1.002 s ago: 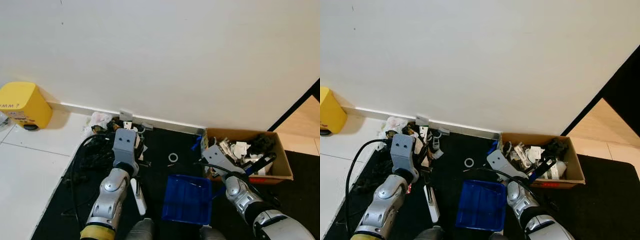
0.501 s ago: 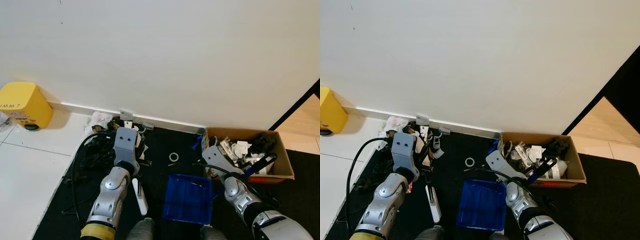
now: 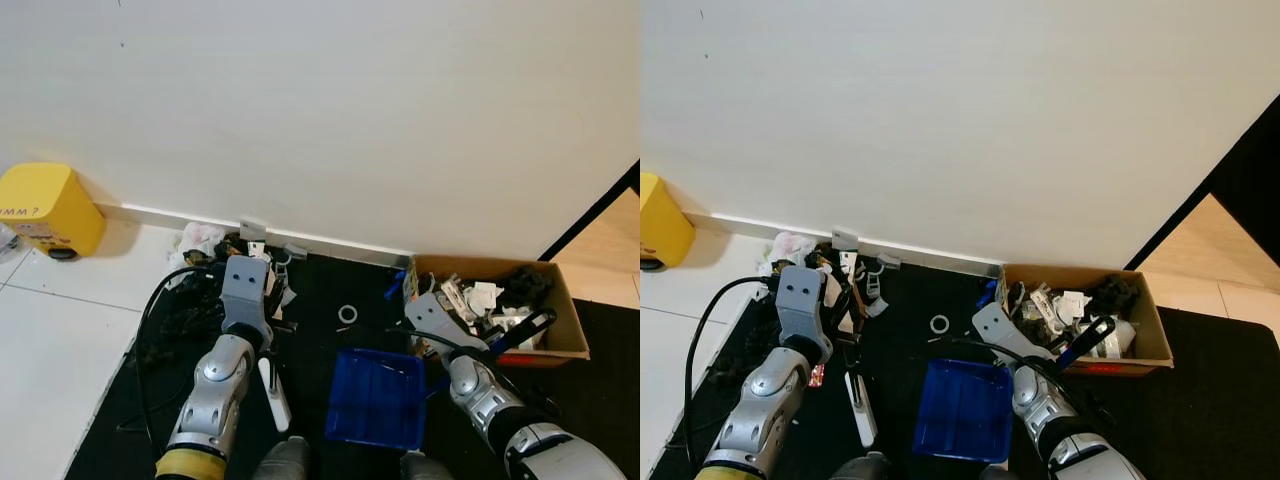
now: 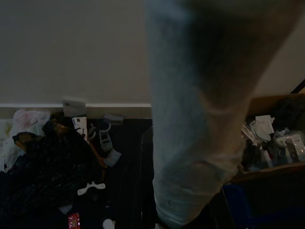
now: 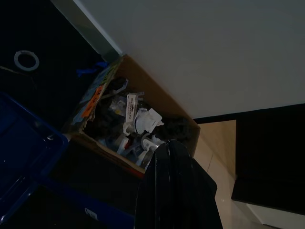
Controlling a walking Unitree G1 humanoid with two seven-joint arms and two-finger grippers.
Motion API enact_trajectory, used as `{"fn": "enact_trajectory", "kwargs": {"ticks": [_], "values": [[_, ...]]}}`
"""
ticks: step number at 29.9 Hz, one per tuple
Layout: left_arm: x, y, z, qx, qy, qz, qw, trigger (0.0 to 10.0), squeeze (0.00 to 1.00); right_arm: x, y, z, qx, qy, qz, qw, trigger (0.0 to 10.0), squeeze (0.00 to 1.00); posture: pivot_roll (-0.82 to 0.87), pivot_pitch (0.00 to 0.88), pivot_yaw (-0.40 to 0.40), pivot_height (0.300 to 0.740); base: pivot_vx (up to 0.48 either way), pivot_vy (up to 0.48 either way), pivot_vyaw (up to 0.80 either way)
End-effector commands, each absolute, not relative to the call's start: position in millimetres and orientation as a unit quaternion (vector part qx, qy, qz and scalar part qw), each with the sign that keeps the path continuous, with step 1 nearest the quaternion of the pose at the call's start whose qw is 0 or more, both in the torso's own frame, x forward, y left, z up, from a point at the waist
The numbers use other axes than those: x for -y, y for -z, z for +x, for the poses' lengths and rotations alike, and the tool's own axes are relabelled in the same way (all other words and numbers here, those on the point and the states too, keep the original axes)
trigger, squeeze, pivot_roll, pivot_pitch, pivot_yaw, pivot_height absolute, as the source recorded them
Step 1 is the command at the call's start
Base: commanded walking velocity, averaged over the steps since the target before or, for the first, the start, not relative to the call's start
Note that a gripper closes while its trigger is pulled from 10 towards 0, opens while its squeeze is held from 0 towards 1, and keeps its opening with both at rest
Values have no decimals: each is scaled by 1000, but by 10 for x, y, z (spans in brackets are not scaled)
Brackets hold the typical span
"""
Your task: Sweep floor
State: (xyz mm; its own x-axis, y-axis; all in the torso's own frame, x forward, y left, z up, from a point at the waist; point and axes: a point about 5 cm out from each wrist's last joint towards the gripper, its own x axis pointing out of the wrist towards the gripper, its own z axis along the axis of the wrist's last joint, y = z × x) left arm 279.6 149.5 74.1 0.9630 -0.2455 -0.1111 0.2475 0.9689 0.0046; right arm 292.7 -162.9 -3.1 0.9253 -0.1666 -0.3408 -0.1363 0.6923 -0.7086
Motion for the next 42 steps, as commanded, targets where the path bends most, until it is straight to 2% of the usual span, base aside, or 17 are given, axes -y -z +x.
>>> {"fn": "enact_trajectory", "kwargs": {"ticks": [1,2,5,8,10,11,12,13,14,17,22,24,25,26,32,41,42], "values": [[-1487,-651,2749,-72,128,13,989,10000,0,1686,93,2856,-207,15,-389,898,10000,0,187,86,-22,740,0,0,0],[-1482,-648,2755,-72,129,13,989,10000,0,1676,114,2835,-223,35,-321,920,10000,0,190,82,-25,740,0,0,0],[-1485,-653,2759,-71,128,14,989,10000,0,1657,118,2835,-229,33,-287,929,10000,0,192,80,-24,740,0,0,0],[-1509,-663,2762,-69,126,14,989,10000,0,1527,120,2857,-238,-62,-246,938,10000,0,186,77,-23,740,0,0,0],[-1540,-648,2750,-72,125,17,989,10000,0,1378,26,2875,-222,-154,-91,959,10000,0,176,73,-21,740,0,0,0],[-1540,-648,2750,-72,125,17,989,10000,0,1378,26,2875,-222,-154,-91,959,10000,0,176,73,-21,740,0,0,0],[-1549,-640,2745,-74,125,18,989,10000,0,1360,-32,2879,-209,-163,-15,964,10000,0,174,71,-20,740,0,0,0],[-1549,-640,2745,-74,125,18,989,10000,0,1360,-32,2879,-209,-163,-15,964,10000,0,174,71,-20,740,0,0,0],[-1550,-634,2742,-75,126,18,989,10000,0,1371,-111,2867,-192,-160,89,964,10000,0,170,70,-18,740,0,0,0],[-1522,-631,2749,-75,132,19,988,10000,0,1447,-245,2784,-168,-151,244,943,10000,0,162,67,-12,740,0,0,0],[-1516,-635,2761,-75,135,20,988,10000,0,1501,-331,2745,-148,-126,261,946,10000,0,152,68,-6,740,0,0,0],[-1532,-638,2768,-76,138,22,987,10000,0,1521,-418,2644,-151,-136,323,924,10000,0,141,76,-3,740,0,0,0],[-1532,-638,2768,-76,138,22,987,10000,0,1521,-418,2644,-151,-136,323,924,10000,0,141,76,-3,740,0,0,0],[-1553,-633,2767,-78,138,24,987,10000,0,1558,-512,2475,-133,-173,320,922,10000,0,137,81,-4,740,0,0,0],[-1555,-614,2748,-80,138,23,987,10000,0,1678,-556,2212,-132,-184,223,948,10000,0,125,94,-11,740,0,0,0],[-1561,-596,2718,-84,140,23,986,10000,0,2028,-407,1878,-194,-120,124,966,10000,0,116,110,-8,740,0,0,0],[-1569,-591,2716,-86,142,24,986,10000,0,2228,-341,1830,-207,-59,98,972,10000,0,107,115,0,740,0,0,0]]}}
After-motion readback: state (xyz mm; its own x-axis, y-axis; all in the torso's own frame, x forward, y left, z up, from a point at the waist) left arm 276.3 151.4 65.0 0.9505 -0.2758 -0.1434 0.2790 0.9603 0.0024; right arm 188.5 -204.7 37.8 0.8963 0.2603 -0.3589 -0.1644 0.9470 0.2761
